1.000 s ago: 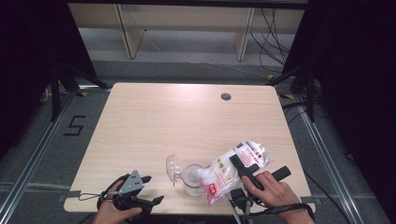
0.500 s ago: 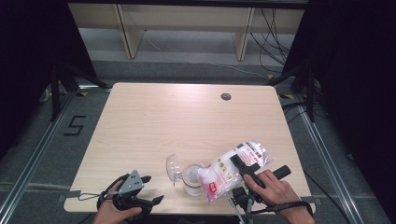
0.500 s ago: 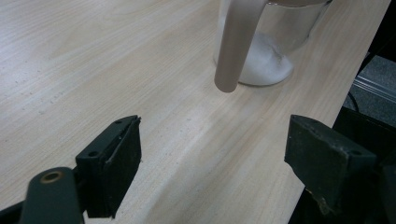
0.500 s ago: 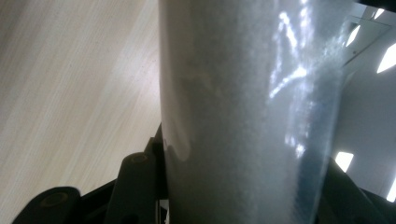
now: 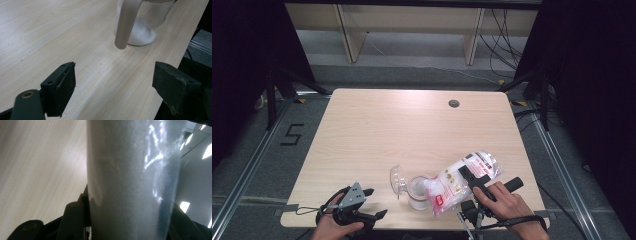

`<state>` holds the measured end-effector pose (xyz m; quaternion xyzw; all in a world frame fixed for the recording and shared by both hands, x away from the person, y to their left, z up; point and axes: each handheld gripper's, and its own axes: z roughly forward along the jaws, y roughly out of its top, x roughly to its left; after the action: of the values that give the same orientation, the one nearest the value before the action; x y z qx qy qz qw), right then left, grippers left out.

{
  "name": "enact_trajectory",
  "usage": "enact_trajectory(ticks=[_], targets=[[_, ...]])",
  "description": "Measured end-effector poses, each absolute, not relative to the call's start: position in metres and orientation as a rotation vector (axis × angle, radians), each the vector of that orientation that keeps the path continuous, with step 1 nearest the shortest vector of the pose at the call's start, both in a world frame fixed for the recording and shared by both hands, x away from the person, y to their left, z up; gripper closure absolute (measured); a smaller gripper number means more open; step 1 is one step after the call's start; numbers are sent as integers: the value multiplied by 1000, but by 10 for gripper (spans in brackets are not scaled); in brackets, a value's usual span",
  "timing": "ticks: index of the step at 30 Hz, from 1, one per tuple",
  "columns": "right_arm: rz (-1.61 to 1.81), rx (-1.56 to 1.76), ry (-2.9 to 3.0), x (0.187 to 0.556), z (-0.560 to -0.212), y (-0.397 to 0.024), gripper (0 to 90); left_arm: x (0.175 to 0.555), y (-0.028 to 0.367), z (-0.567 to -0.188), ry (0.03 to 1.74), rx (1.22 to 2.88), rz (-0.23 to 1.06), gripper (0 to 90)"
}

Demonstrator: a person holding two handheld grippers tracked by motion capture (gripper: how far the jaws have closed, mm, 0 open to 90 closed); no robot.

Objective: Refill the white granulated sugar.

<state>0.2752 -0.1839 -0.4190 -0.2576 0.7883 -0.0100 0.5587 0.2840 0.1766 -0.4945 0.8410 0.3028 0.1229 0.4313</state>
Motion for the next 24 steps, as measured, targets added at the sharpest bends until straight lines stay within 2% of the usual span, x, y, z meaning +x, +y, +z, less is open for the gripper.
enact_trajectory(ticks=[24], targets=[[-18, -611, 1862, 275, -419, -183, 587, 283, 176, -494, 762, 2090, 308, 185]])
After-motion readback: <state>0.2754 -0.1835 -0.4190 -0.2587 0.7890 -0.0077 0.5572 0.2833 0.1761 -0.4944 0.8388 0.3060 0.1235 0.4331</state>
